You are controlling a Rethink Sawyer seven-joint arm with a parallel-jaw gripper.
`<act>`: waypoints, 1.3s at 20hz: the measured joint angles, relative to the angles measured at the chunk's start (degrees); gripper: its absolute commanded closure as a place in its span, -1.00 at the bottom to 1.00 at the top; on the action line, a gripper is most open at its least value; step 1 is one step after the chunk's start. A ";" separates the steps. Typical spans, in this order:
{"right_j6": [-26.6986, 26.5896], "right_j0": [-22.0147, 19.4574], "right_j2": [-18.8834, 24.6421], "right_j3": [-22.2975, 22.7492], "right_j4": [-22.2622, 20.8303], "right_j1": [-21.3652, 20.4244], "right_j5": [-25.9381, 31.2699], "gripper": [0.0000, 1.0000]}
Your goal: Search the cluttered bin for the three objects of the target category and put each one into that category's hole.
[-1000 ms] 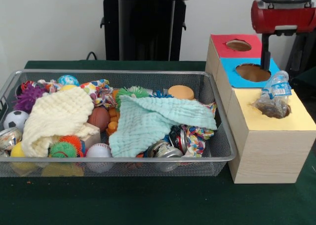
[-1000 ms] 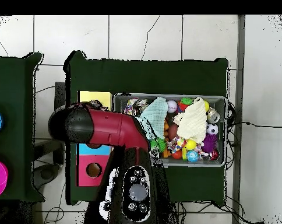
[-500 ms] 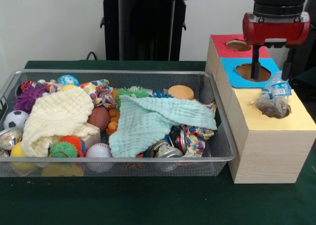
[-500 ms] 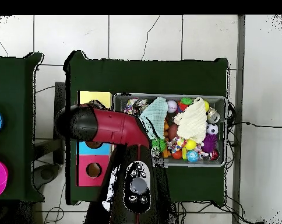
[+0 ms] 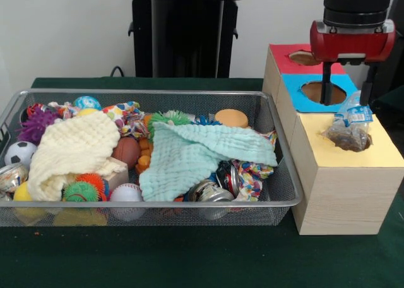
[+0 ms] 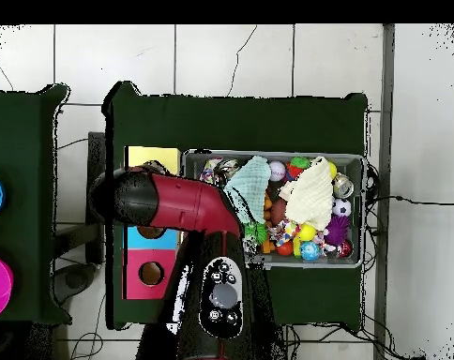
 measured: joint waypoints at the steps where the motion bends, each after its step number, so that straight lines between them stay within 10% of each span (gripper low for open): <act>1: 0.00 -0.04 0.03 0.00 0.37 -0.01 0.00 -1.00; 26: 0.00 0.34 0.26 -0.01 1.89 1.79 -1.64 -1.00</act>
